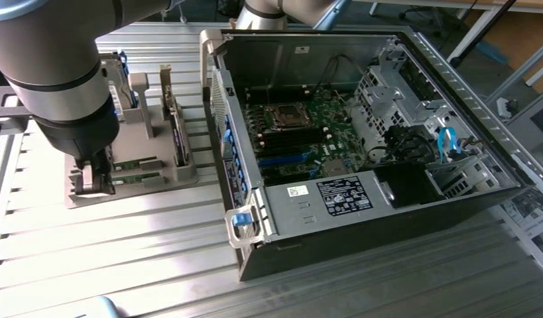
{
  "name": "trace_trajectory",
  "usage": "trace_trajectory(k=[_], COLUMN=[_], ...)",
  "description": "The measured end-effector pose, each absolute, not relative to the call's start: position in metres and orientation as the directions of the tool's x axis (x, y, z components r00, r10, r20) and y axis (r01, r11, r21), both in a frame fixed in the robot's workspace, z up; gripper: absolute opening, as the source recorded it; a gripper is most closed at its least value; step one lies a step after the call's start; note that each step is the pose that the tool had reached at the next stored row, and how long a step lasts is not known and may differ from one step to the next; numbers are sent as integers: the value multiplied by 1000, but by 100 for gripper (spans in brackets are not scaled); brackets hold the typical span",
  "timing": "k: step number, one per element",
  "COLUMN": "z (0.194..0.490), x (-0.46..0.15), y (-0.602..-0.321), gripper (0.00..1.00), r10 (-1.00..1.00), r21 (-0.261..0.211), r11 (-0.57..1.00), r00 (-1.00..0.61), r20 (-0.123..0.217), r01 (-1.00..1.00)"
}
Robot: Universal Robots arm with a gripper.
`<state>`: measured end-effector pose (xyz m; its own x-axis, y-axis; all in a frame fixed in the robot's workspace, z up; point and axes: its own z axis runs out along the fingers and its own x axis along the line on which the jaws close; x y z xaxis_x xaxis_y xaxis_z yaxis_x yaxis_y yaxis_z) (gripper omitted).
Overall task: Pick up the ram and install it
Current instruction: 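Pick up the ram and move it above insertion slot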
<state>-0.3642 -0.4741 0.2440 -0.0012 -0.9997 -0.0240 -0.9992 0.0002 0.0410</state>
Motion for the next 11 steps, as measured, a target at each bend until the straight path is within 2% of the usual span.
trace_trajectory(k=[11], z=[241], x=[-367], y=[-470], gripper=[44], r10=[-1000], r21=[41], r11=[0], r00=[-1], r20=[-24], r01=[-999])
